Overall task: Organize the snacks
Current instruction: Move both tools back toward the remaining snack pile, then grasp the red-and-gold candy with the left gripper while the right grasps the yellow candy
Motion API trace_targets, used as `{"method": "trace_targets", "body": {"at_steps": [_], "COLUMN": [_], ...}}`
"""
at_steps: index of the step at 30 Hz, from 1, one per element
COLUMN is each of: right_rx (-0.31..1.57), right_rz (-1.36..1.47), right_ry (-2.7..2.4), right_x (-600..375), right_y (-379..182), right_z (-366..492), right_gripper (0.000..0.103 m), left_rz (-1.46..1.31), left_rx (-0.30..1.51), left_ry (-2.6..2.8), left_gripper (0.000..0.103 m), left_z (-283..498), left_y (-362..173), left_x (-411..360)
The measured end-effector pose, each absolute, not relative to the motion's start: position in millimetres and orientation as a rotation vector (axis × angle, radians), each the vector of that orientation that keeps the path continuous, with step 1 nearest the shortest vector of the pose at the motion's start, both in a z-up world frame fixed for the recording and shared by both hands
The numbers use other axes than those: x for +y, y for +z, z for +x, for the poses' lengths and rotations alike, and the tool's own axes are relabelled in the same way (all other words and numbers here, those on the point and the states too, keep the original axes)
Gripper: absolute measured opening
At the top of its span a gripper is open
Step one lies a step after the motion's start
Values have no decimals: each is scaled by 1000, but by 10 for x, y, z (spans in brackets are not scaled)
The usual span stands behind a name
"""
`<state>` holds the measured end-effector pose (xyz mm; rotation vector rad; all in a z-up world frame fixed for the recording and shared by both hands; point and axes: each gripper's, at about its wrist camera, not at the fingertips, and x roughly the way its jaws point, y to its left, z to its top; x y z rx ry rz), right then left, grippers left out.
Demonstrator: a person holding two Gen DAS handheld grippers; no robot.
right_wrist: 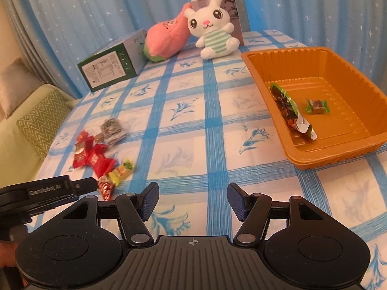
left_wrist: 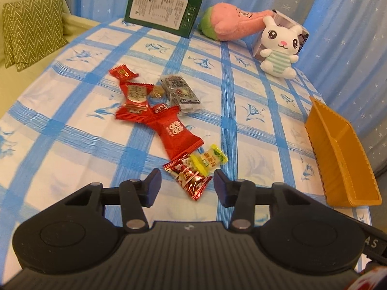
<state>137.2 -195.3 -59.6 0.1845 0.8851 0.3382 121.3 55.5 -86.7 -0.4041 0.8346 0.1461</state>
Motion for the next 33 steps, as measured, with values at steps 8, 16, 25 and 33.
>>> {"method": "trace_targets", "body": {"at_steps": [8, 16, 25, 33], "right_rx": [907, 912, 885, 867], "right_rz": [184, 165, 131, 136], "right_ry": [334, 358, 474, 591], "right_x": [-1920, -1800, -1491, -1037], "right_y": [-724, -795, -828, -941], "right_z": [1498, 1546, 1572, 1639], "right_gripper": [63, 63, 63, 61], "left_rz": [-334, -212, -205, -236], "left_rx": [849, 871, 864, 845], "left_ry": [165, 140, 112, 137], "left_gripper": [38, 20, 17, 17], "left_z": [1423, 1396, 1339, 1290], "left_y": [-1077, -1085, -950, -920], "left_x": [487, 521, 788, 1000]}}
